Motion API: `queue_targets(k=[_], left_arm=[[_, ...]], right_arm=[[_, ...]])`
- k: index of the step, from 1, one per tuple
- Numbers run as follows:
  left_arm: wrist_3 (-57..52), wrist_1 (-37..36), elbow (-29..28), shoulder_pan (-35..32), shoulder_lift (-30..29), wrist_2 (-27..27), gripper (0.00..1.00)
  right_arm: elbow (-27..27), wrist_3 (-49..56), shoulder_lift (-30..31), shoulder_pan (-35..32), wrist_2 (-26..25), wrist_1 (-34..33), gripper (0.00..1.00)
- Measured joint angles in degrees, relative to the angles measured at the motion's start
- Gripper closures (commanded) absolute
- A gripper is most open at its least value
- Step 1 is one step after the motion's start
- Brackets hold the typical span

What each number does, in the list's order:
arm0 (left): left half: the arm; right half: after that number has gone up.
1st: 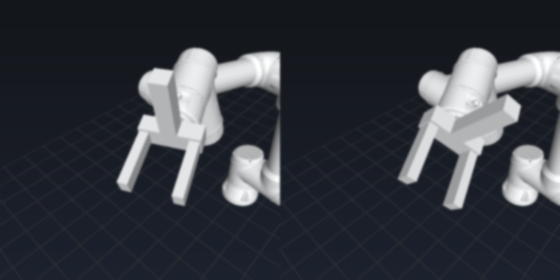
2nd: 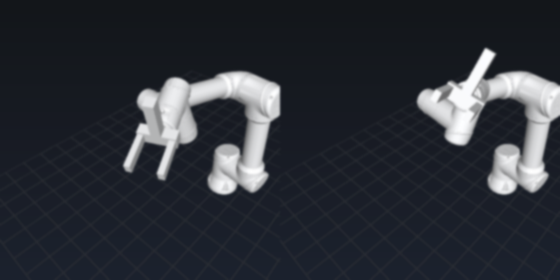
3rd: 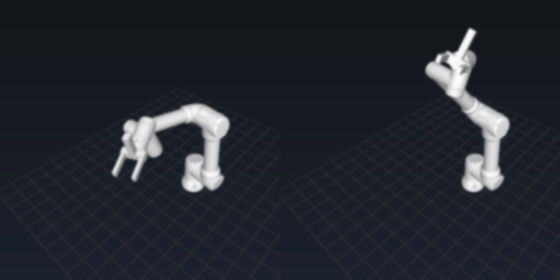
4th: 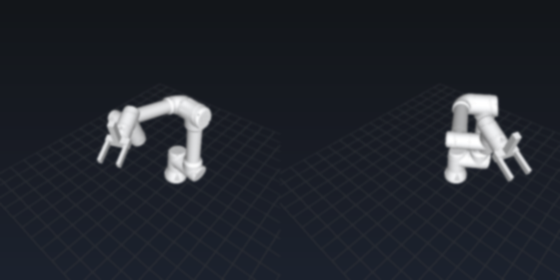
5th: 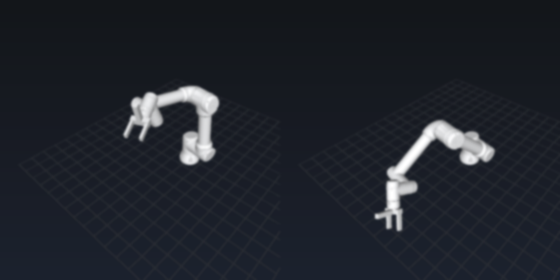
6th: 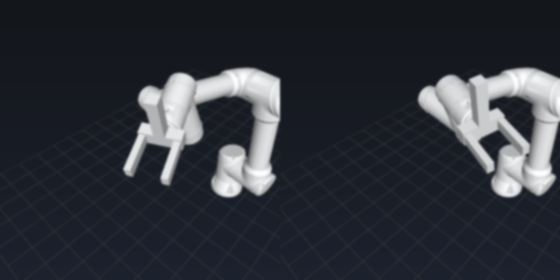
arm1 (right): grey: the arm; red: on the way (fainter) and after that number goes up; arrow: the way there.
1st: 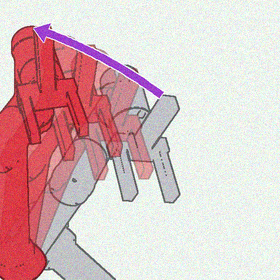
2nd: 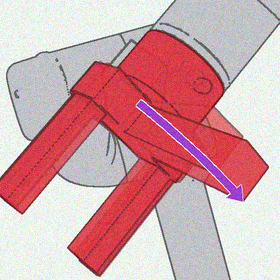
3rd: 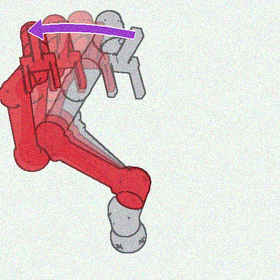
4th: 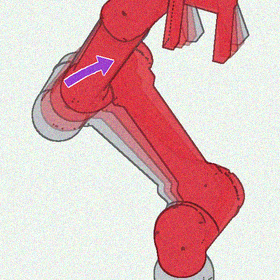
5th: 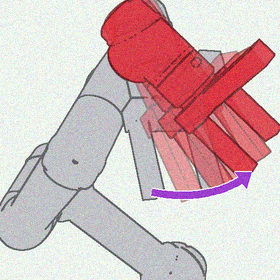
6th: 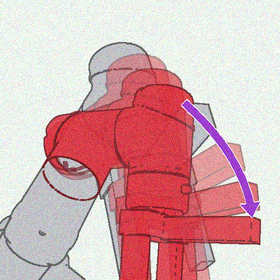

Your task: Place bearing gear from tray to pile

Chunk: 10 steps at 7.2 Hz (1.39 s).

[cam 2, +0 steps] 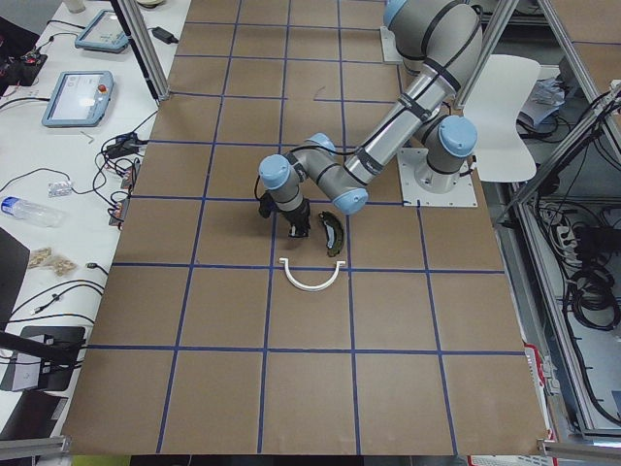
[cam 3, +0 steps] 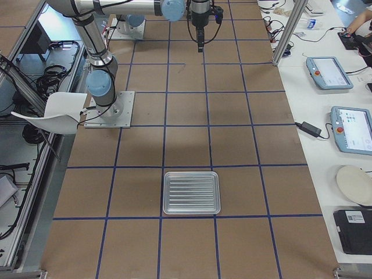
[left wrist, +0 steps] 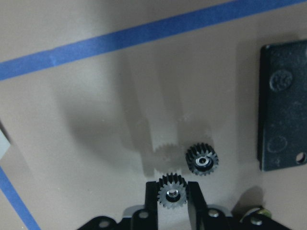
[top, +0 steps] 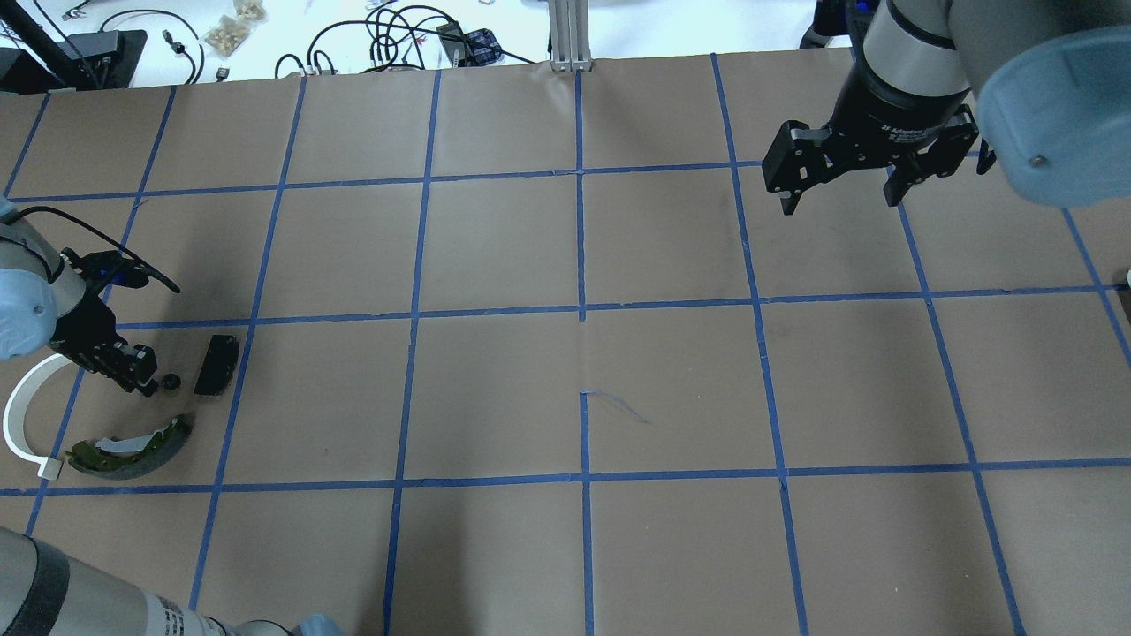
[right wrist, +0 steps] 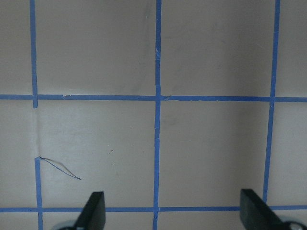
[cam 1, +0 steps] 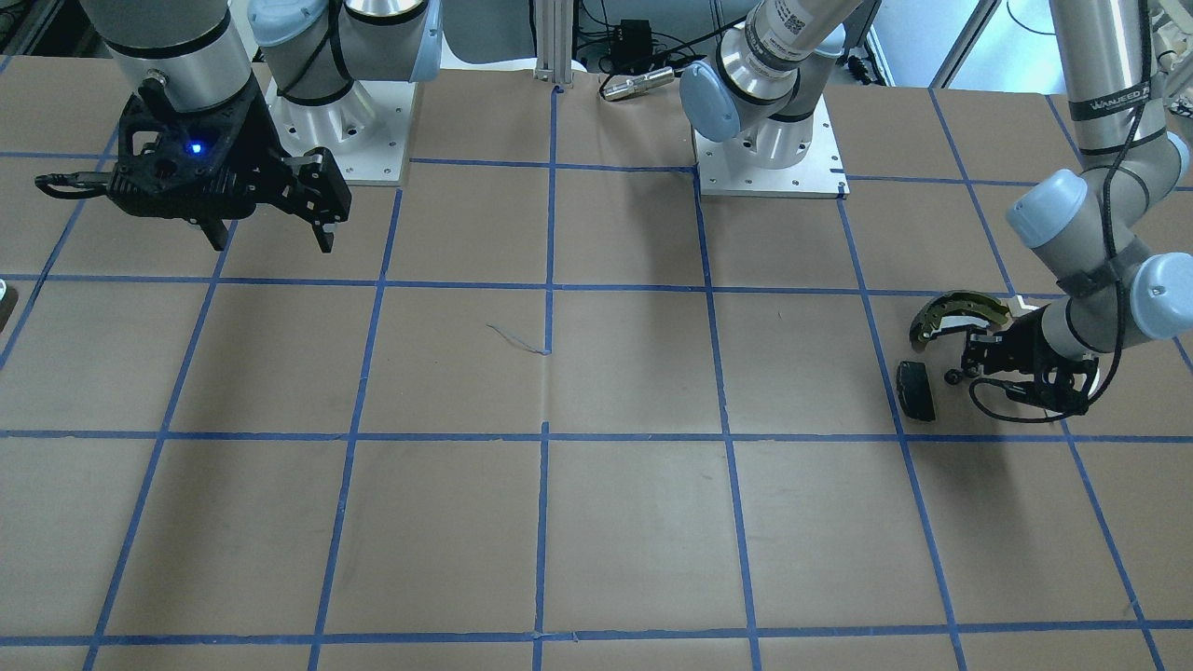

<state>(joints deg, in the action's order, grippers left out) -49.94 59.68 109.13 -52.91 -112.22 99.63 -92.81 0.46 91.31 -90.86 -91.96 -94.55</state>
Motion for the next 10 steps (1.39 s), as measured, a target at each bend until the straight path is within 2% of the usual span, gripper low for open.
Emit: queue_targets(k=[1,3,5,7,9,10], left_arm=[[0.0,-0.3,0.0,0.0,-0.1,-0.2,0.07],[0.2,-0.4,-0.4,-0.4,0.6,-0.5,0.07],[2.8,2.0,-3.2,-2.4,2.6,-2.3,0.00],[13.8,12.9,-10.7,-8.3,4.6,-5.8,0.00],[26.9,26.4,-19.7,-17.2,7.5,-7.8,0.00],[31.2,29.8,-22.6,-22.4,9.1,-8.9,0.00]], right_arm=[[0.0,0.0,0.0,0.0,0.0,0.0,0.00],[0.0,0.0,0.0,0.0,0.0,0.0,0.00],[0.0,0.0,0.0,0.0,0.0,0.0,0.00],[0.0,0.1,0.1,0.0,0.1,0.0,0.00],[0.0,0.1,0.0,0.0,0.2,0.0,0.00],[0.0,0.1,0.0,-0.1,0.2,0.0,0.00]])
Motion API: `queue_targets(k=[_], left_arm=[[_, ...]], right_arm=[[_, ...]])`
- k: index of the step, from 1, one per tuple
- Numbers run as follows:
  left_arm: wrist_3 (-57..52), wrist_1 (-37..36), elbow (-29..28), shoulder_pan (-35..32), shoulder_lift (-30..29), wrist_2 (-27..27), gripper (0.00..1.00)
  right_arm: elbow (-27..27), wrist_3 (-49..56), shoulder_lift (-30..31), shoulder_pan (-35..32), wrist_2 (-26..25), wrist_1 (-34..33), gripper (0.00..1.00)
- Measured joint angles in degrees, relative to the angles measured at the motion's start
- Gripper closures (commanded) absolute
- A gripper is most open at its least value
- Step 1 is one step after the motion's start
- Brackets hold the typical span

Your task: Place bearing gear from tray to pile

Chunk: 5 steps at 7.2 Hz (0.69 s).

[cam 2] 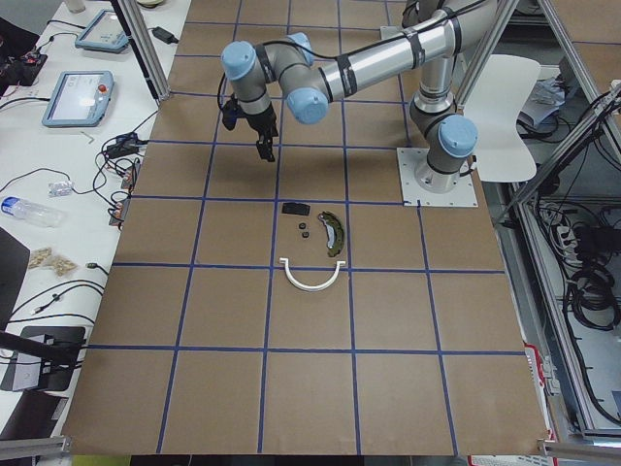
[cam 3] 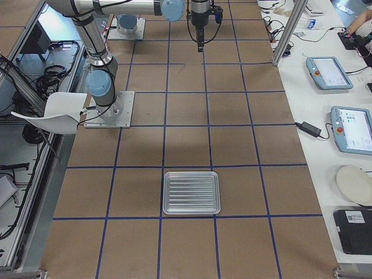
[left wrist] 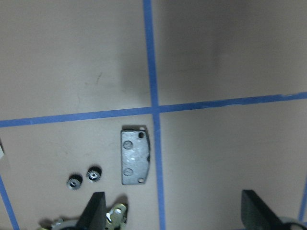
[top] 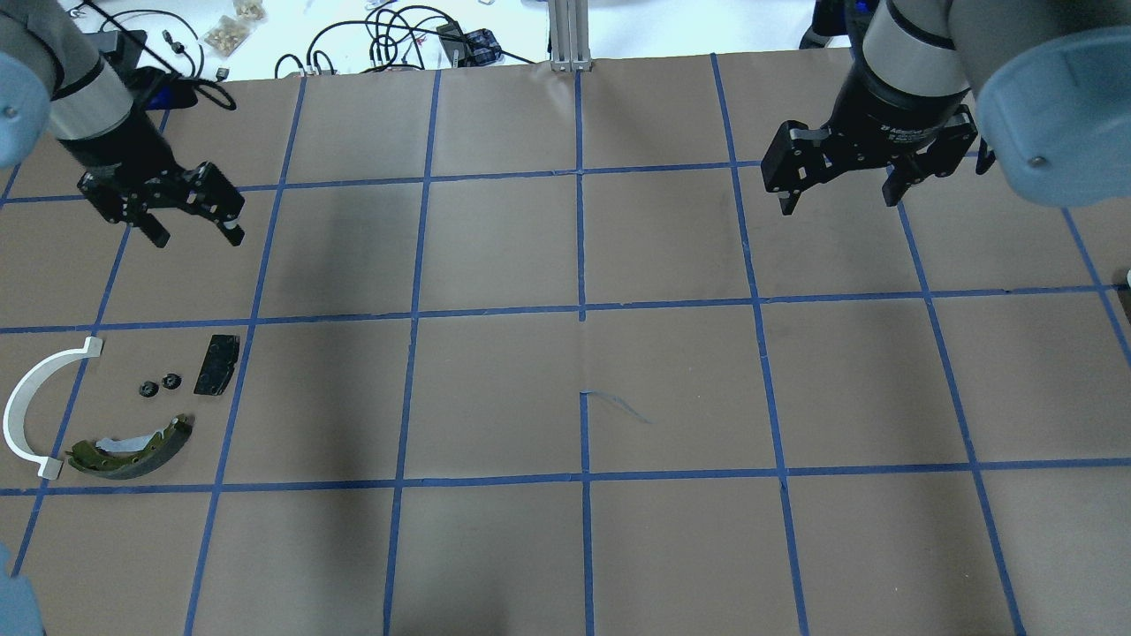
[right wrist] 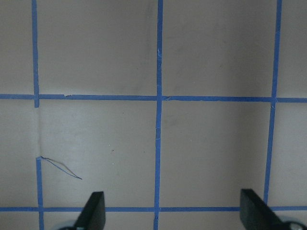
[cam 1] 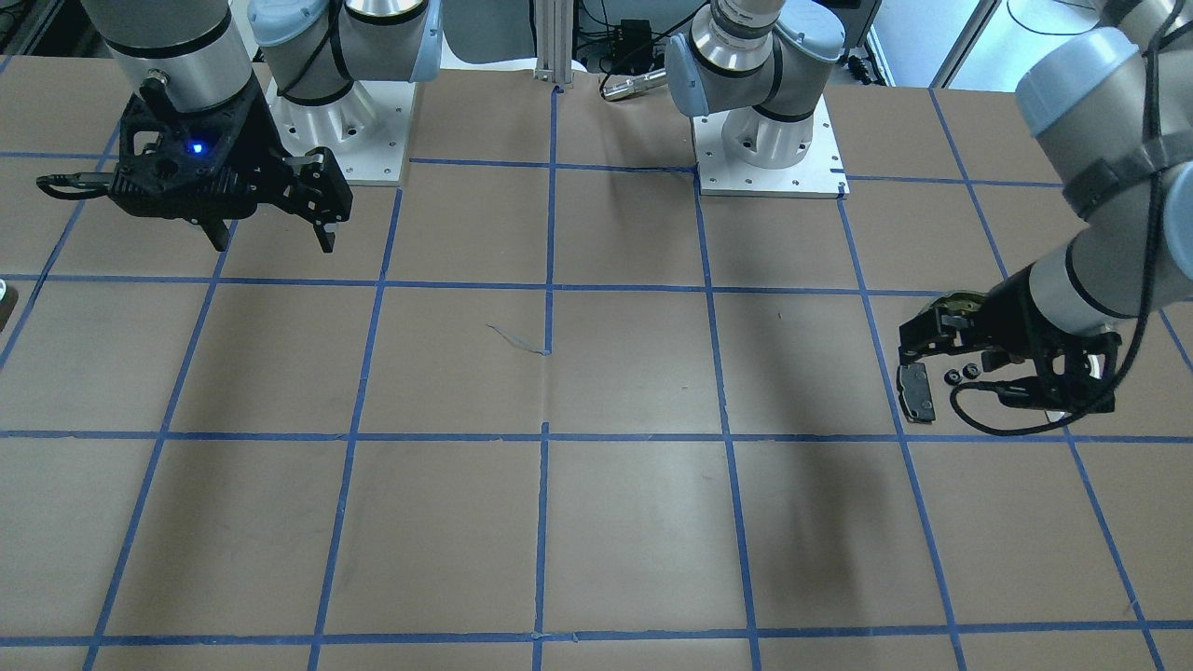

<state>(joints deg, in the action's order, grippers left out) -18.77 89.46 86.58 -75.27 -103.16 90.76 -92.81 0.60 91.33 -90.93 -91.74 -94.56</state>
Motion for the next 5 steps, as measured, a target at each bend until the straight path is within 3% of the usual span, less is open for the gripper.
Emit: queue_targets(k=[3,5], left_arm=[[4.7,3.1,-1.4,-12.6,5.3,-1.9,0.00],[5.4,5.1,-1.0,-14.8,7.9,-3.1,0.00]], right_arm=[[0.0,0.8,-0.1,0.0,0.0,0.1,0.00],[0.2,2.4,-0.2,0.0,-0.2,-0.1,0.00]])
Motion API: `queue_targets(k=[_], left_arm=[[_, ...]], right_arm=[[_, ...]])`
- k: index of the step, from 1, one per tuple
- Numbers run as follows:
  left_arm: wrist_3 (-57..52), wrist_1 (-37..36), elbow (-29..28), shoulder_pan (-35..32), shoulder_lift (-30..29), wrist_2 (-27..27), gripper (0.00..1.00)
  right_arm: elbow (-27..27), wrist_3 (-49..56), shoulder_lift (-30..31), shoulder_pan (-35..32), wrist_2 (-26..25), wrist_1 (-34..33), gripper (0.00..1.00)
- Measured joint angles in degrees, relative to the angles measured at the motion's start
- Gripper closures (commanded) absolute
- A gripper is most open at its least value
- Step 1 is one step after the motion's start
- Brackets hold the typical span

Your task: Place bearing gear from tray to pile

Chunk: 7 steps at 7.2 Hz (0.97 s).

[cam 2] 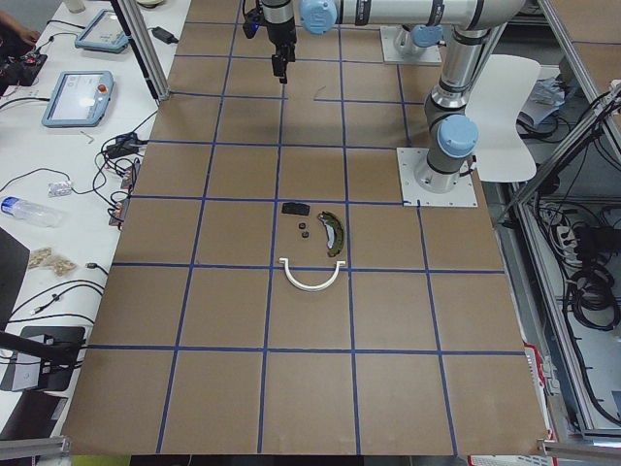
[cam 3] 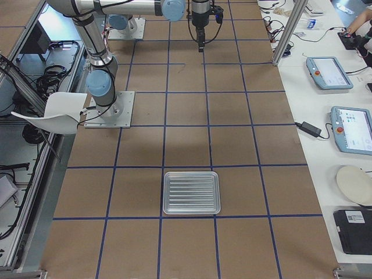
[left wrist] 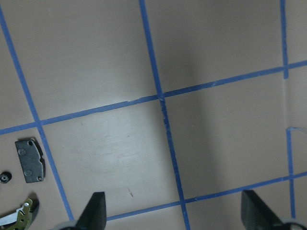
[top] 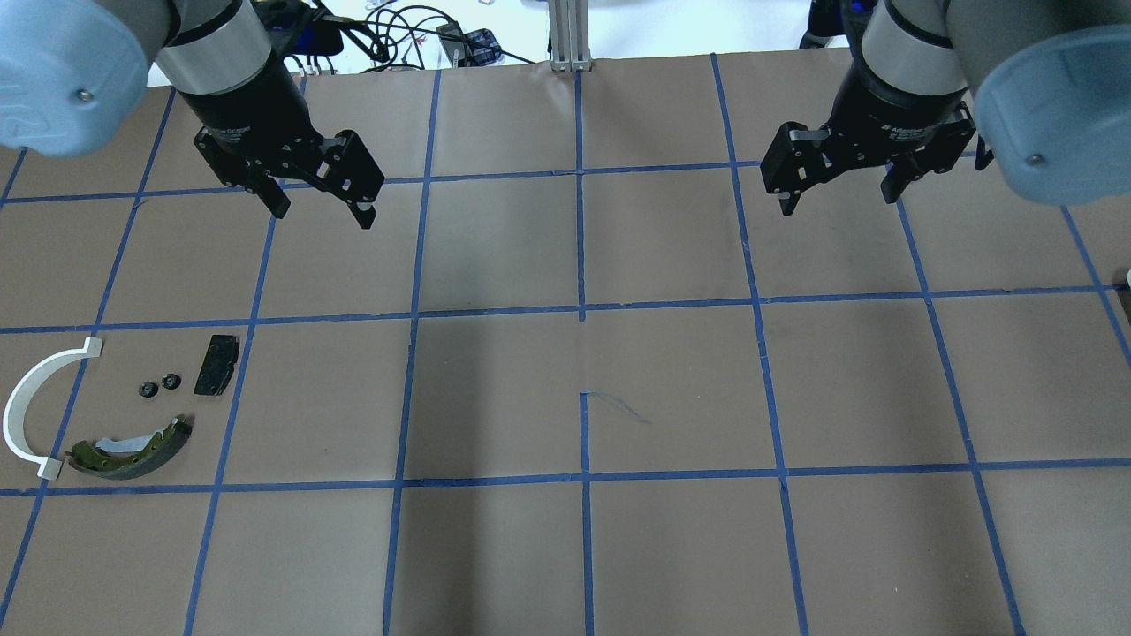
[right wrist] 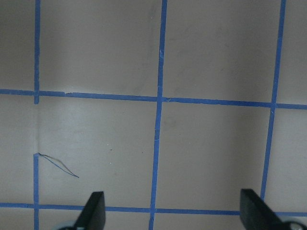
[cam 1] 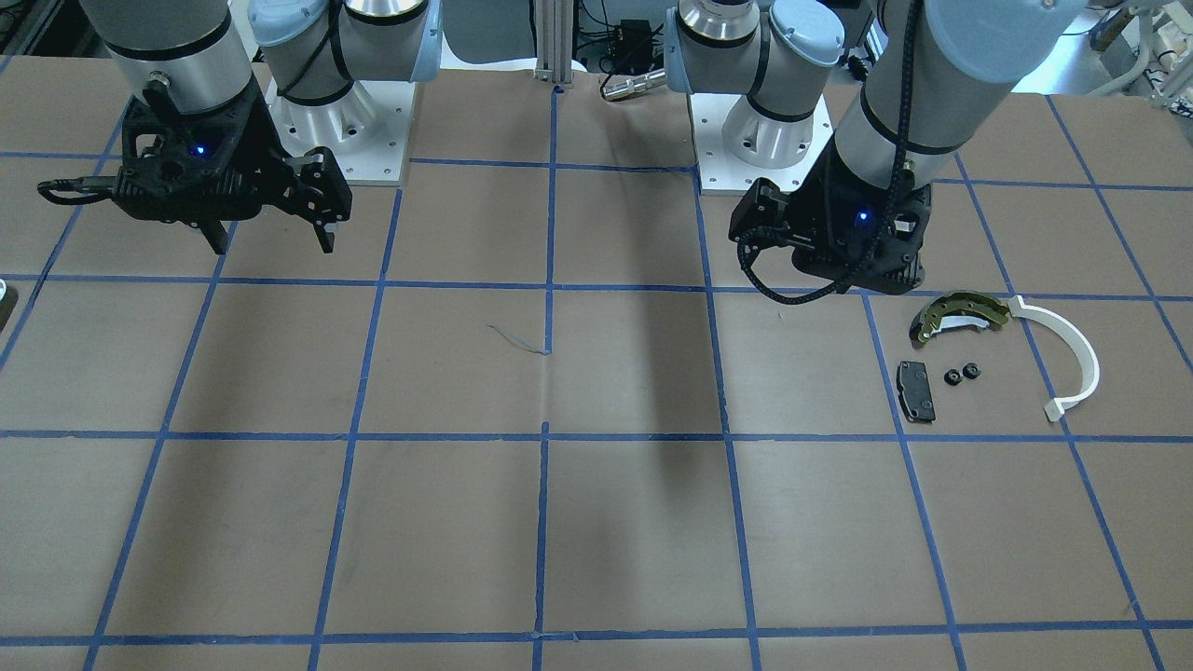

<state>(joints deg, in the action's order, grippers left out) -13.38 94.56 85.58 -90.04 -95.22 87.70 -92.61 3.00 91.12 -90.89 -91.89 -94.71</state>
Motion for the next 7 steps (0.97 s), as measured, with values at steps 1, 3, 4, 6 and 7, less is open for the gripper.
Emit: queue_targets(k=[1,3,4,6,7], left_arm=[[0.1,0.3,0.5,-0.2,0.6,0.1,0.00],[0.1,0.8,0.9,-0.2,1.0,0.1,0.00],[0.1,1.2,0.9,-0.2,1.2,0.2,0.00],[0.1,1.6,1.0,-0.2,1.4,0.3,0.00],[0.1,1.7,1.0,-0.1,1.4,0.3,0.00]], right_arm=[[-0.1,0.2,0.0,0.0,-0.1,0.0,0.00],[-0.3,0.0,-0.1,0.1,0.0,-0.2,0.00],[-0.4,0.3,-0.1,0.1,-0.1,-0.3,0.00],[-0.5,0.5,0.0,0.0,-0.2,-0.4,0.00],[-0.5,0.5,0.0,0.0,-0.2,-0.4,0.00]])
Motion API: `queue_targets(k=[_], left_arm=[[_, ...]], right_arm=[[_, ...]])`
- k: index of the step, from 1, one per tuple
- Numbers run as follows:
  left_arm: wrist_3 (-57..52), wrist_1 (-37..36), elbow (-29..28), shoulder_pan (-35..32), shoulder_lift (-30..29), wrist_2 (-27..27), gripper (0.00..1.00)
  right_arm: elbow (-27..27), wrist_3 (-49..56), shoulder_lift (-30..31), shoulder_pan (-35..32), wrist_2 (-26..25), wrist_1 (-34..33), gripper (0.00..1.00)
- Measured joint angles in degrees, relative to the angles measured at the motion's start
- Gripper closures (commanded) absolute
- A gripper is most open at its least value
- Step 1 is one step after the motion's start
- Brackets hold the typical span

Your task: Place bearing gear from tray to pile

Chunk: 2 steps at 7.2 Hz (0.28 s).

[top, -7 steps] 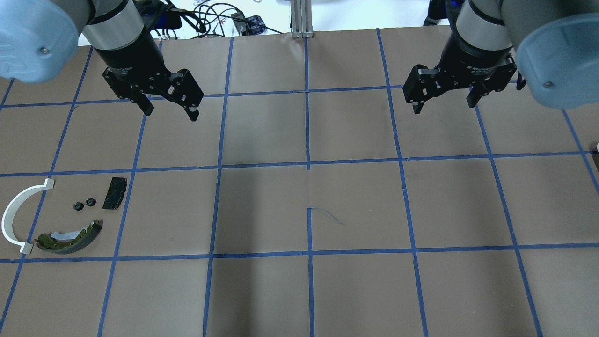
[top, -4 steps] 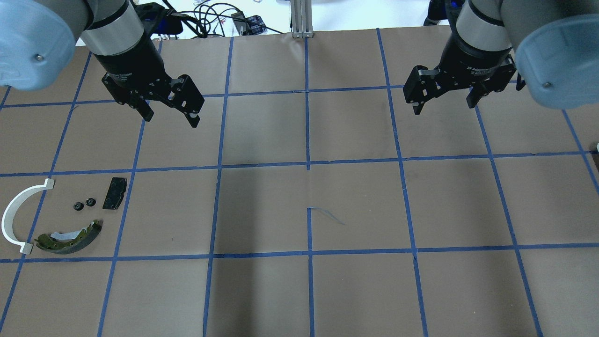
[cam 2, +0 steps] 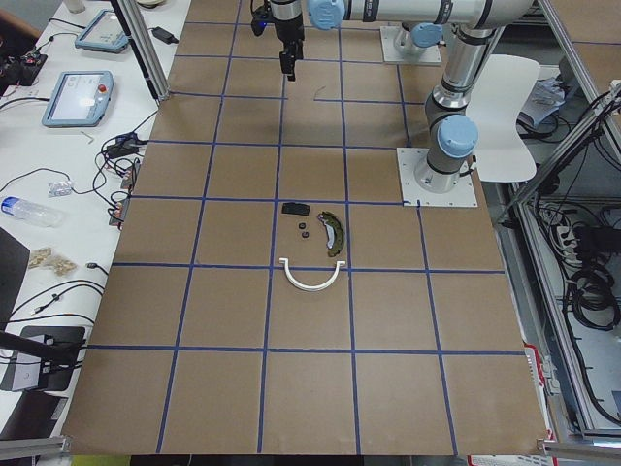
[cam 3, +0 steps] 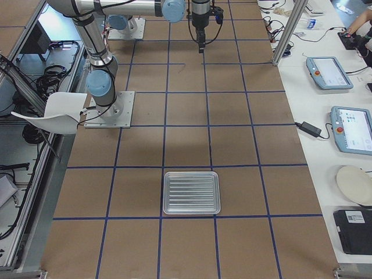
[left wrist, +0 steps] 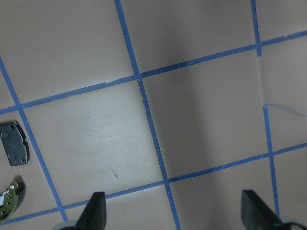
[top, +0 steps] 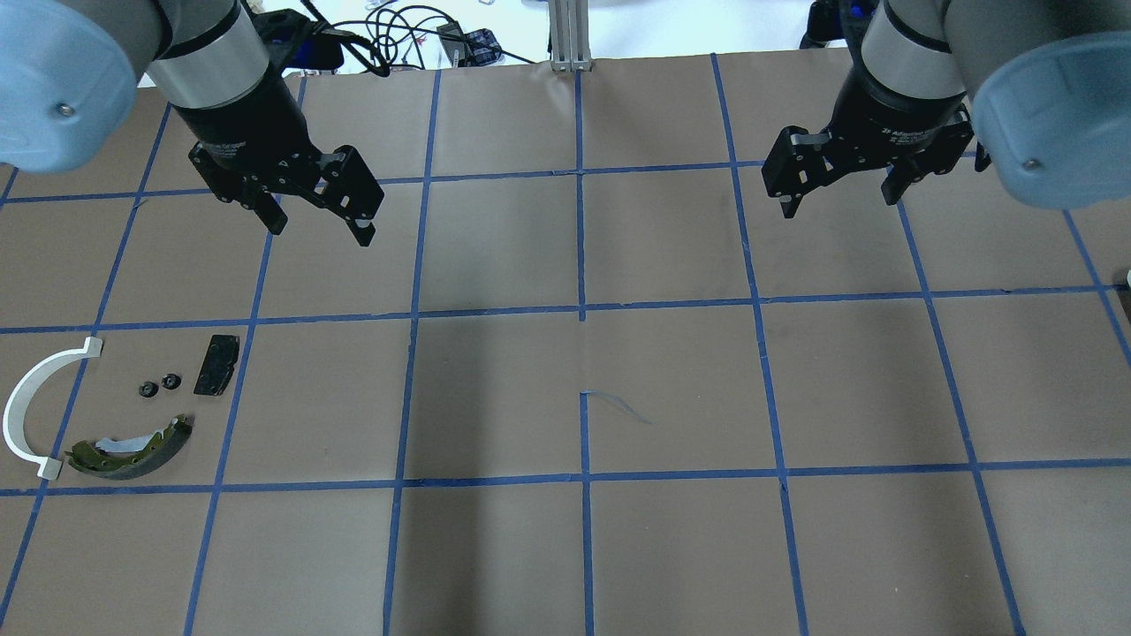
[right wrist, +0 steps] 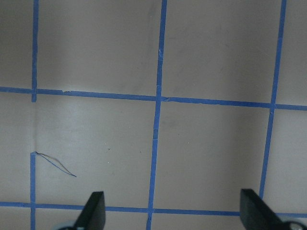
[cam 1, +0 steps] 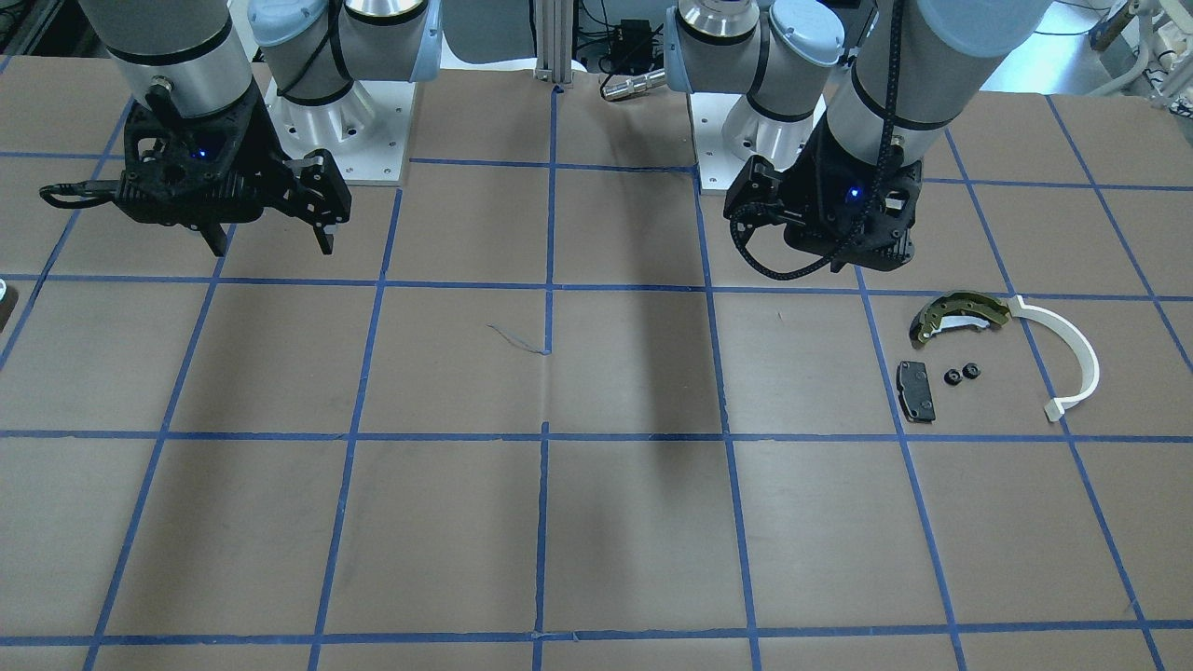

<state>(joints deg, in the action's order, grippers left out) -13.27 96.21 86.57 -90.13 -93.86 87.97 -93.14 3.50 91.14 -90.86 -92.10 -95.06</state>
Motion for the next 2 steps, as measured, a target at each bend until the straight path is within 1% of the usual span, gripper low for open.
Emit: queue_targets(k=[2], left_arm=[[-0.1,-0.5,-0.1,0.6,-0.5,0.0,0.00]], right_arm=[[0.1,0.0,0.1,0.1,0.0,0.0,0.00]])
